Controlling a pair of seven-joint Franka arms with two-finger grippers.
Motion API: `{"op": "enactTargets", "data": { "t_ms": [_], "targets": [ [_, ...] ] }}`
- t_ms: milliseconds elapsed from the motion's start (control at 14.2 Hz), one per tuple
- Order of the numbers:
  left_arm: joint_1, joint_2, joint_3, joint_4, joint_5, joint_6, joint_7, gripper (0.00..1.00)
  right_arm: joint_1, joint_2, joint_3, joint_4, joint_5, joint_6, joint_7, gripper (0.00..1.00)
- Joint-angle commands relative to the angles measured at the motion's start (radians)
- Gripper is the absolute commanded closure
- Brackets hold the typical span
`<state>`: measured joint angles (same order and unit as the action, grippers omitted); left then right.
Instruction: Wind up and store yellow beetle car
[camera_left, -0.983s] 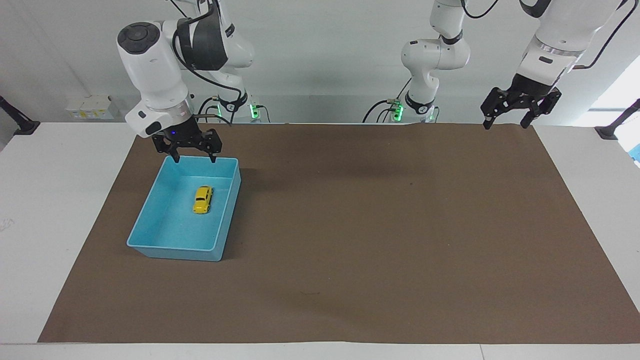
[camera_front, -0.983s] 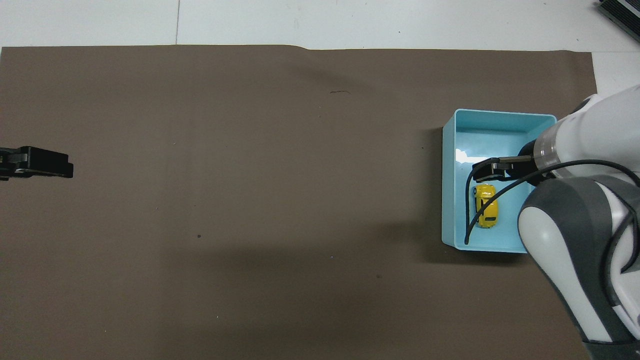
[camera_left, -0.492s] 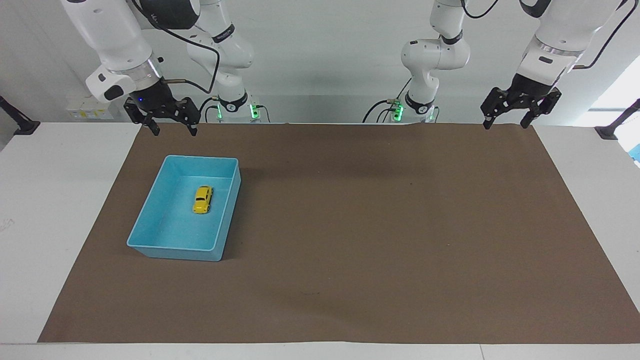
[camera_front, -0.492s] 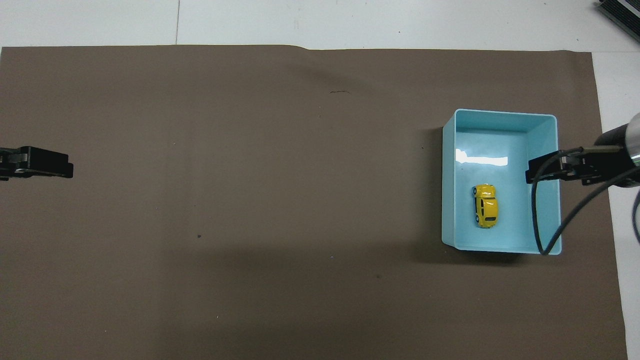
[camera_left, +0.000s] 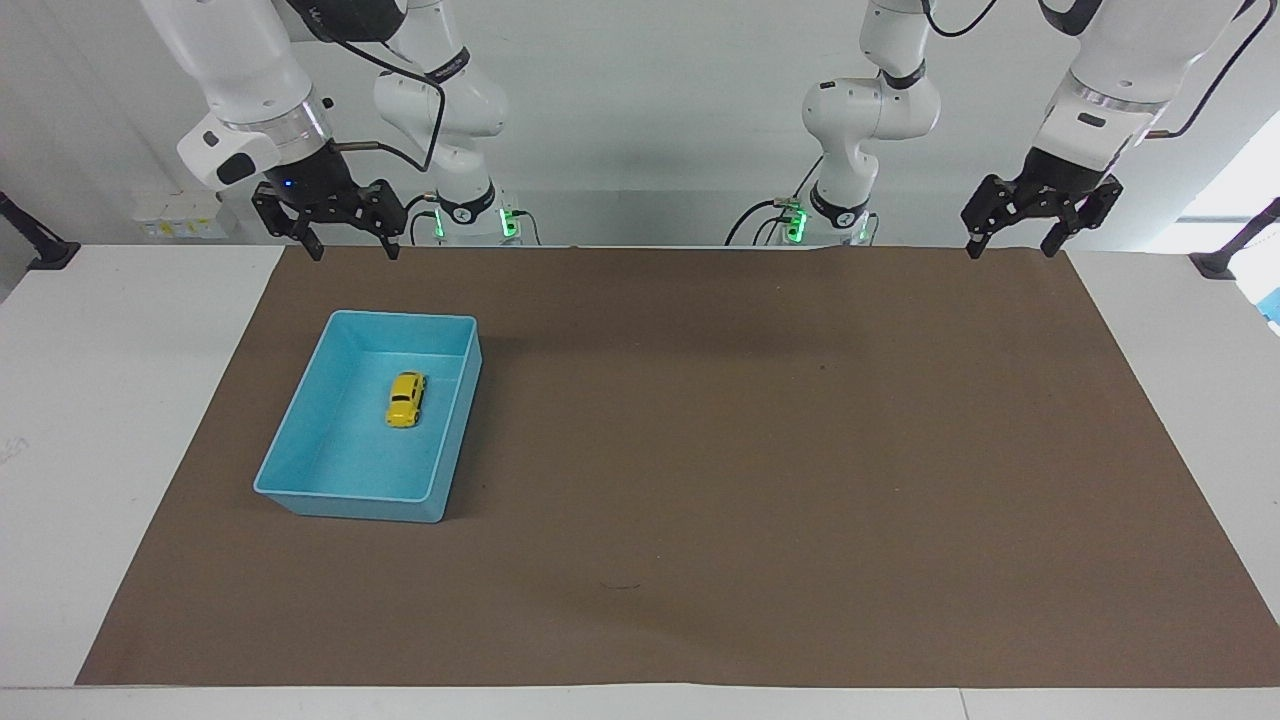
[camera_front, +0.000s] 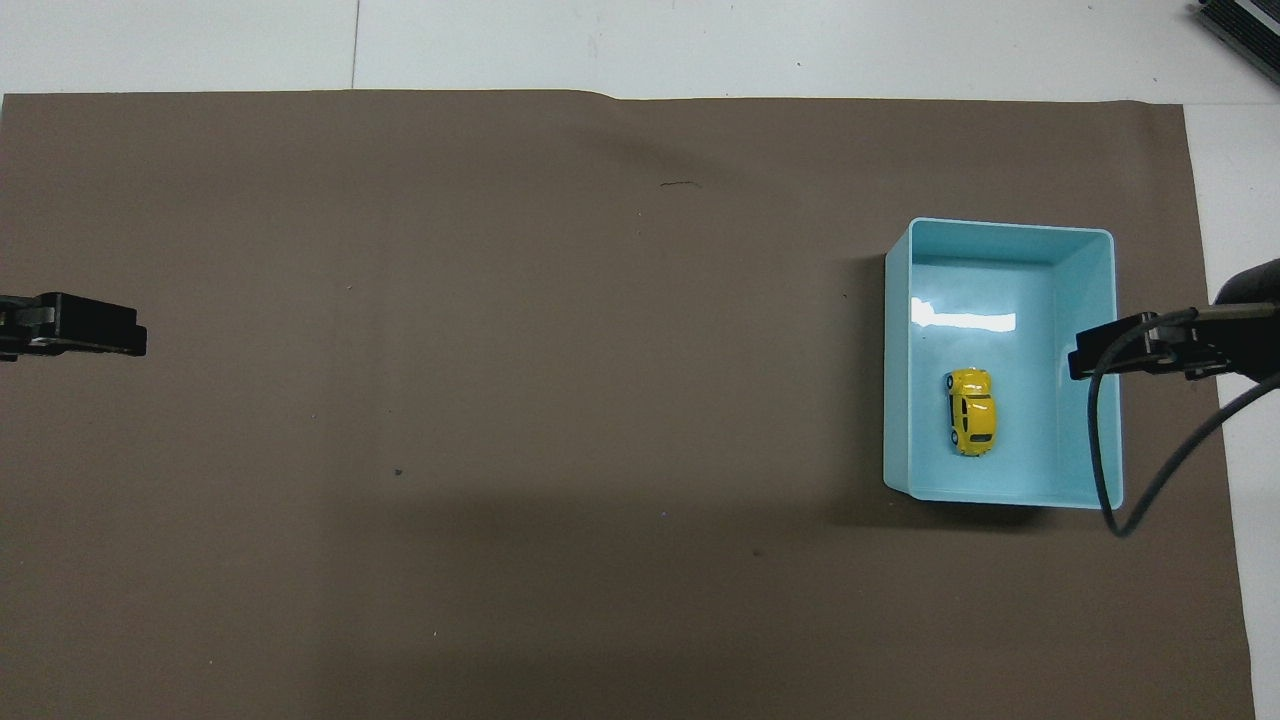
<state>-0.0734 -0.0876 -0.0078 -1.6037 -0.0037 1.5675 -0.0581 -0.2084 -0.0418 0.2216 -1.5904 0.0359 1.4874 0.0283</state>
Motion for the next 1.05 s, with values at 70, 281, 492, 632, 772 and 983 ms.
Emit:
{"op": "enactTargets", "data": {
  "t_ms": [70, 281, 492, 632, 772, 983],
  "targets": [
    [0.015, 0.002, -0.011, 0.01, 0.002, -0.018, 0.004, 0.0, -0.006, 0.033, 0.01, 0.082, -0.034, -0.068, -0.039, 0.0],
    [0.015, 0.002, -0.009, 0.01, 0.002, -0.018, 0.004, 0.0, -0.006, 0.033, 0.008, 0.079, -0.031, -0.05, -0.037, 0.0],
    [0.015, 0.002, -0.011, 0.01, 0.002, -0.018, 0.004, 0.0, -0.006, 0.033, 0.01, 0.075, -0.03, -0.038, -0.039, 0.0],
    [0.015, 0.002, -0.011, 0.01, 0.002, -0.018, 0.004, 0.0, -0.005, 0.033, 0.01, 0.073, -0.03, -0.038, -0.039, 0.0],
    [0.015, 0.002, -0.011, 0.01, 0.002, -0.018, 0.004, 0.0, -0.005, 0.033, 0.01, 0.072, -0.03, -0.035, -0.039, 0.0],
    [0.015, 0.002, -0.011, 0.01, 0.002, -0.018, 0.004, 0.0, -0.005, 0.031, 0.01, 0.072, -0.025, -0.029, -0.039, 0.0]
  ]
}}
